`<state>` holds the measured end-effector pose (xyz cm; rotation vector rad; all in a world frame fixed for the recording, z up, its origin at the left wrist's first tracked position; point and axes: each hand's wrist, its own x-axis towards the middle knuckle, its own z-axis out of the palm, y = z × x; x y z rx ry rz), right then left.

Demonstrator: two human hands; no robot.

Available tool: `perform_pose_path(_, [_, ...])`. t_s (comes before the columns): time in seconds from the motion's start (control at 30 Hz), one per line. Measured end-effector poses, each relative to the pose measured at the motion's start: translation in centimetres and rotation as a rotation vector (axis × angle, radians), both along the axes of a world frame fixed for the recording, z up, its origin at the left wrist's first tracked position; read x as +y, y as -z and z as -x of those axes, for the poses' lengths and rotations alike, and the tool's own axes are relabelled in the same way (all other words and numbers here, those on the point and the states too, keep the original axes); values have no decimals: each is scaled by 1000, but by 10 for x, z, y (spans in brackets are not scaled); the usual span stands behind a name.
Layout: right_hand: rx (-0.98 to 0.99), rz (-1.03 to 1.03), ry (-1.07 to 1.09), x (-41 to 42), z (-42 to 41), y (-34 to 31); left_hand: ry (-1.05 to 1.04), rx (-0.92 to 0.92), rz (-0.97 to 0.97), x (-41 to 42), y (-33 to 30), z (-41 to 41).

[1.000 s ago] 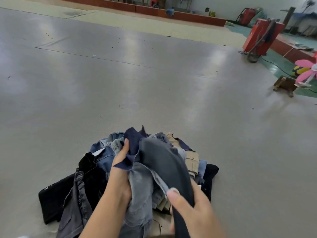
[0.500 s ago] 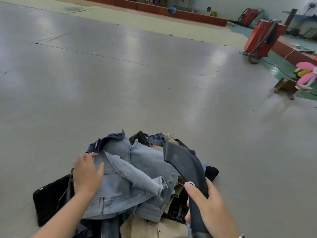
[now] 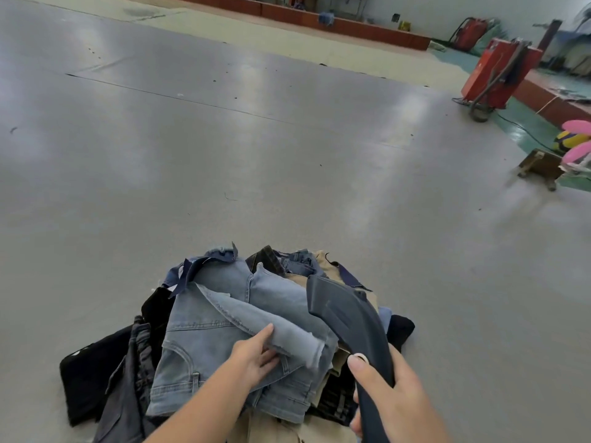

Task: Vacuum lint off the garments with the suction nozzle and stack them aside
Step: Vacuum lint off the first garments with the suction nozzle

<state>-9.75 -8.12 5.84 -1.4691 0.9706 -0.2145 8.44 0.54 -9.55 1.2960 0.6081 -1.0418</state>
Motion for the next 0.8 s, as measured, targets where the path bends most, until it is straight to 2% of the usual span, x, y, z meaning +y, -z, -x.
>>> perform_pose_path(0.13, [-22,5,10,-2,5,-4,-187,37,77,-9,-20,0])
perform_pose_path(0.17, [-19,15,-3,-3,7,-6,-171,-27,52,-9,-31,1])
perform_pose_path(0.27, [-2,40,-48,-5,11,-13,26,-446,-161,4,-65,-1])
perform_pose_path(0.33, [-8,93,-98,-4,14,-15,150,-570,-178,23,-89,3])
perform_pose_path(0.4, [-26,132,-179,1,16,-19,147,-473,16,40,-112,15])
perform_pose_path(0.47, [-39,127,-244,8,18,-21,52,-330,205,49,-123,24])
perform_pose_path(0.6, [7,132,-288,19,15,-17,-37,-175,295,49,-105,22])
perform_pose_path(0.67, [35,106,-254,19,11,-15,-40,-121,196,43,-84,24])
perform_pose_path(0.73, [41,116,-159,13,11,-14,36,-134,6,33,-56,32])
perform_pose_path(0.8, [44,131,-40,3,13,-15,291,-407,-253,18,-23,45])
